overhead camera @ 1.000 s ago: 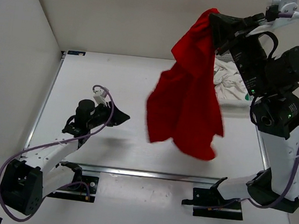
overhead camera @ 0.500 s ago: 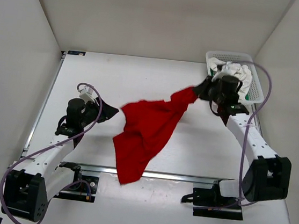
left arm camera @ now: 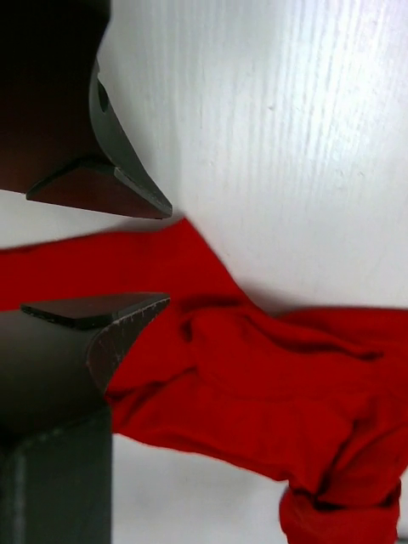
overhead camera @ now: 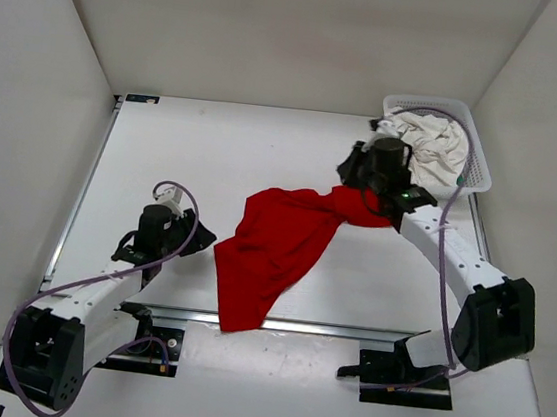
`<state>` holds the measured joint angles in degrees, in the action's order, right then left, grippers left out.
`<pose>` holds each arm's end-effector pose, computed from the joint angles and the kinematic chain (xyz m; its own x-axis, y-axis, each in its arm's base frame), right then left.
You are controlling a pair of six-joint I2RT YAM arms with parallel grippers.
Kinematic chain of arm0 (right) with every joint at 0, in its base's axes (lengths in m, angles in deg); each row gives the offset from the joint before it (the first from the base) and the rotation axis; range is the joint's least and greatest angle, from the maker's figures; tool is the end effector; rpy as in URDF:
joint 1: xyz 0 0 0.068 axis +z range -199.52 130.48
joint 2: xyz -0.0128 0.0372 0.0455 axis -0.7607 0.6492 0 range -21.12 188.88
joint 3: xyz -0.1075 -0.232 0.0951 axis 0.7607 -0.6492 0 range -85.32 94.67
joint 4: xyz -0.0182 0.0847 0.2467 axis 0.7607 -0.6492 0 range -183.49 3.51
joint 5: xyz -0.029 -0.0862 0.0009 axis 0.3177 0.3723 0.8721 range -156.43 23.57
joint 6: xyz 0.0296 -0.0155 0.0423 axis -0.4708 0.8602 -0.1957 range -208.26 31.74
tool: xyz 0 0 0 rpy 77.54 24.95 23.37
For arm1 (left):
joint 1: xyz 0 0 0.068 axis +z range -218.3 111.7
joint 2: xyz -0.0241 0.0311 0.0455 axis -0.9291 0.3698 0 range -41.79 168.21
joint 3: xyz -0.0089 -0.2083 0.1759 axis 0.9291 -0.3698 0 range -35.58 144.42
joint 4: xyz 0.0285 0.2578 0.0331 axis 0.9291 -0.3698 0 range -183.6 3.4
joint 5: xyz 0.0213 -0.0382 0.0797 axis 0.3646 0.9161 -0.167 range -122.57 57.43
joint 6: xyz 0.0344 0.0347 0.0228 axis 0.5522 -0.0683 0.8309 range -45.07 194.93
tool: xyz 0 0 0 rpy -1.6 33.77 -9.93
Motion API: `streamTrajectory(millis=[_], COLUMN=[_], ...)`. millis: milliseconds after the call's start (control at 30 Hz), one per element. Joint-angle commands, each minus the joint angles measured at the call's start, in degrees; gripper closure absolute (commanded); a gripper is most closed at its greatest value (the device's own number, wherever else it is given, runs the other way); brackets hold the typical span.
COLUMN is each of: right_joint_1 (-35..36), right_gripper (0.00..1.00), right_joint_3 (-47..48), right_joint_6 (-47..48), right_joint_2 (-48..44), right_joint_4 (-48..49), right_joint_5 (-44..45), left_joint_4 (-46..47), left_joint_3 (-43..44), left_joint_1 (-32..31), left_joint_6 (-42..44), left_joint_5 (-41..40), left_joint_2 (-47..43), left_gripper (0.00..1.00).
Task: Fold and stack the t-shirts
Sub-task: Move the tshirt to the center of the board
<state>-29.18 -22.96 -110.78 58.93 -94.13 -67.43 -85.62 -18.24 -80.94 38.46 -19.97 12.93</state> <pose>0.3046 0.1136 0.3094 -0.5093 0.2197 -0.8321 -0.1810 0.9179 0.3532 0.1799 -0.0482 0.1634 -0.6944 -0.4387 -0.5704 -0.0346 0.8121 -0.5825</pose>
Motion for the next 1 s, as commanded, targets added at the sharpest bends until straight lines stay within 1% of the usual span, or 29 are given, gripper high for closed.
streamTrajectory(millis=[0,33,67,133,167,233,300,433,567,767,833,900,967], right_joint_1=[8.0,11.0,12.2,16.4,17.2,19.6,20.9,21.3,21.5,21.0,20.8,20.4,20.5], right_gripper=[1.00,1.00,0.98,0.80,0.75,0.66,0.62,0.56,0.55,0.54,0.54,0.55,0.55], right_joint_3=[3.3,3.8,4.3,8.5,9.9,14.9,17.9,22.3,22.9,24.4,24.7,25.0,25.2], right_joint_6=[3.9,4.3,4.2,4.6,4.6,4.5,4.1,2.1,1.3,0.2,0.2,-1.2,-1.6], right_joint_2=[5.1,7.8,9.2,15.5,17.1,23.3,27.1,34.2,37.0,40.7,41.0,41.3,41.5], right_joint_4=[0.2,1.5,1.7,1.8,1.8,0.3,-0.7,-0.6,-0.4,-0.4,-0.1,0.6,1.0], right_joint_5=[-0.1,-2.0,-2.2,-5.8,-6.4,-6.7,-5.2,-5.3,-3.1,-5.7,-6.7,-9.7,-10.8], left_joint_4=[-2.1,-1.9,-1.5,-0.2,-0.3,1.0,2.9,4.2,6.5,9.2,9.8,10.5,10.7], left_joint_3=[-3.2,-4.4,-4.4,-4.7,-4.7,-5.5,-6.3,-6.3,-6.4,-6.2,-6.1,-6.0,-5.9], left_joint_1=[-0.8,-0.6,-0.5,-2.2,-2.6,-3.8,-4.1,-5.2,-5.3,-6.7,-6.4,-7.0,-7.1], left_joint_6=[1.3,1.2,0.7,0.6,0.7,0.2,-0.5,-0.7,-0.3,-1.1,-1.5,-1.4,-1.7], left_joint_5=[-2.9,-2.8,-2.7,-3.1,-3.2,-3.1,-2.3,-3.0,-2.8,-2.9,-2.6,-2.5,-2.8], left_joint_2=[-1.4,-1.6,-2.1,-0.8,-0.7,0.5,1.1,3.7,5.6,8.7,10.1,10.8,11.5], left_gripper=[0.49,0.49,0.48,0.47,0.47,0.47,0.47,0.47,0.47,0.49,0.52,0.55,0.59])
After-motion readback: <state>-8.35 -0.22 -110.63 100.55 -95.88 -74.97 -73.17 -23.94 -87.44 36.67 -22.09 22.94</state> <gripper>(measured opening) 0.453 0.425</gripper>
